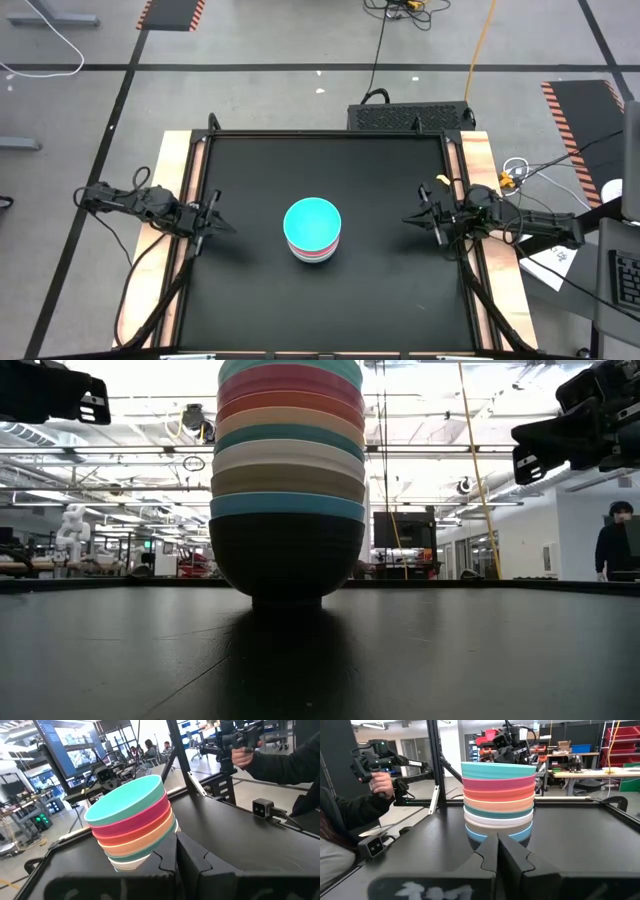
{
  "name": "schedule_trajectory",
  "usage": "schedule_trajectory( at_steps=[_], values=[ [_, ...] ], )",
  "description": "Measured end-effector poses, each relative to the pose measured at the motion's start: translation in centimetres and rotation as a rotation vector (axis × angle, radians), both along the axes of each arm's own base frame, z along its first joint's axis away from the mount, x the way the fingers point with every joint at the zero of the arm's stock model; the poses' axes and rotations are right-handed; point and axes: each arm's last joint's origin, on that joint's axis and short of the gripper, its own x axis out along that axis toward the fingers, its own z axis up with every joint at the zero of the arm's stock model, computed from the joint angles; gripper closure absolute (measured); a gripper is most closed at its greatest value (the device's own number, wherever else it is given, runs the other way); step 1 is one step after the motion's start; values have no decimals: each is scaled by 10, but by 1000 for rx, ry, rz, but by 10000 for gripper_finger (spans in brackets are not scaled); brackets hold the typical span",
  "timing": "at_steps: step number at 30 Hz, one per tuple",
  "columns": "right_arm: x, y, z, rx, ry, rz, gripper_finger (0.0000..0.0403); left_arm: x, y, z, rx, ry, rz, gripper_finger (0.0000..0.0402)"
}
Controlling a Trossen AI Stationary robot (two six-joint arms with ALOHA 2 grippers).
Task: Nest bowls inside each other
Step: Return to Home Position
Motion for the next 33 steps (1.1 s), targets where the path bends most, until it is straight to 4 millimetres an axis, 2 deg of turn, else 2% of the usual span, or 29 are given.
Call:
schedule_trajectory(
  at_steps=[10, 20, 33],
  values=[
    [0, 0, 6, -12, -59, 0, 403, 0, 0, 0, -20, 6, 1, 399],
    [0, 0, 6, -10, -58, -1, 403, 0, 0, 0, -28, 6, 2, 370],
    [0, 0, 6, -11, -61, -3, 403, 0, 0, 0, -51, 14, 3, 371]
  ],
)
